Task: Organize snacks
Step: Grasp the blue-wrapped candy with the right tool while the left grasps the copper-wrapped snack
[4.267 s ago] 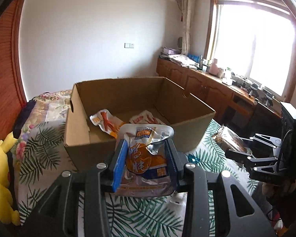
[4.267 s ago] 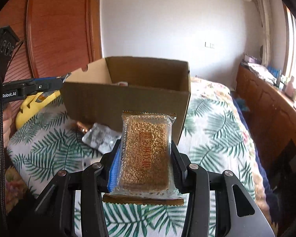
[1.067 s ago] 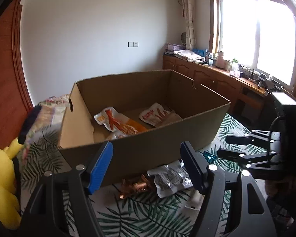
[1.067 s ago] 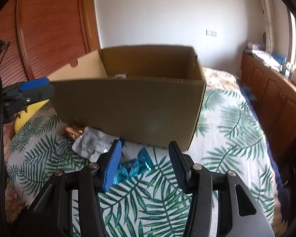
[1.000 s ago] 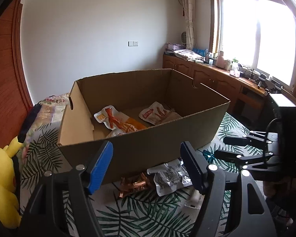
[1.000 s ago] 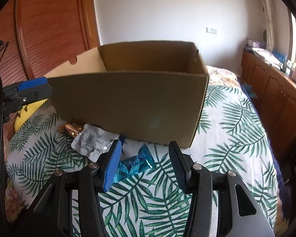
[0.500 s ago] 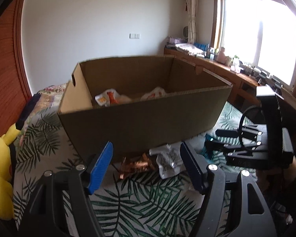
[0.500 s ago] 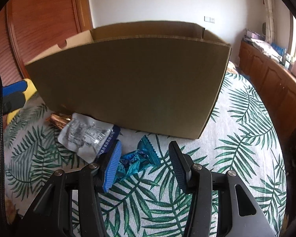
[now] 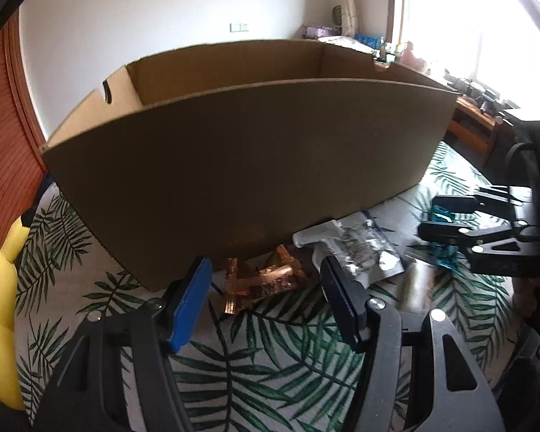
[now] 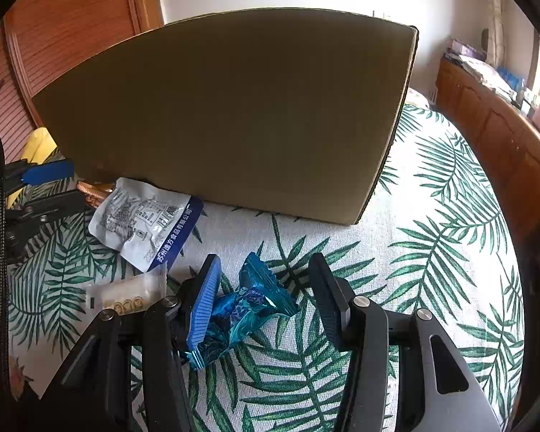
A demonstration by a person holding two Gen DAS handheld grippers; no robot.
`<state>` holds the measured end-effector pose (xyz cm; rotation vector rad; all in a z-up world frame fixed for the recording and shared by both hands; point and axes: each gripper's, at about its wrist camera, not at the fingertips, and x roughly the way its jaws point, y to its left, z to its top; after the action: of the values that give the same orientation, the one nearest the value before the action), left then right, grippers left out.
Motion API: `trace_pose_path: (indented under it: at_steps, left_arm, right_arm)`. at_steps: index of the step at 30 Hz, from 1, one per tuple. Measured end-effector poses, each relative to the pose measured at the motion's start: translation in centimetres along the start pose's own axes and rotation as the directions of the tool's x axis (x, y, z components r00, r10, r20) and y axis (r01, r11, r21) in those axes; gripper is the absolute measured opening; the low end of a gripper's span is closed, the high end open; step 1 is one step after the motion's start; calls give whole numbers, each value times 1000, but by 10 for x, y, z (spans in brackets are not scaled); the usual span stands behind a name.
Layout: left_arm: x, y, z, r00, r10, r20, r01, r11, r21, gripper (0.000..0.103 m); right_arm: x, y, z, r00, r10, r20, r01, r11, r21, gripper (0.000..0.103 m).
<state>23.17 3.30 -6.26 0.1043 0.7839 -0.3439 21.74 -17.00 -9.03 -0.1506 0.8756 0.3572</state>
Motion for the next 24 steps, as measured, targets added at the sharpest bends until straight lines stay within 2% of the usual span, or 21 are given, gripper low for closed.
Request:
trace_pose_path:
  at_steps: [5, 12, 14, 19, 21, 24]
  left_arm:
    - [10, 7, 1, 999, 19, -43, -21, 999, -47, 62]
    - [23, 12, 3, 996, -16, -85, 8, 995, -96, 62]
    - [27, 24, 1, 996, -22, -82, 13, 994, -110, 62]
    - [30, 28, 3, 997, -13, -82, 4, 994, -109, 61]
    - [28, 22, 3, 997, -5, -76, -3, 994, -105, 45]
    - [24, 17, 1, 997, -11, -72, 4, 995, -98, 36]
  right_arm:
    - [0, -2, -1, 1000, 1, 2, -1, 1000, 1, 52]
    - [0, 0, 0, 1000, -3, 2, 3, 1000, -2, 52]
    - [0, 1, 0, 1000, -5, 2, 5, 1000, -4, 52]
    - [0, 1, 0, 1000, -10, 1, 10, 1000, -8, 52]
    - [0, 1, 0, 1000, -12, 1, 12, 1000, -9, 52]
    - [1, 2, -1, 1000, -15, 1, 15, 1000, -13, 52]
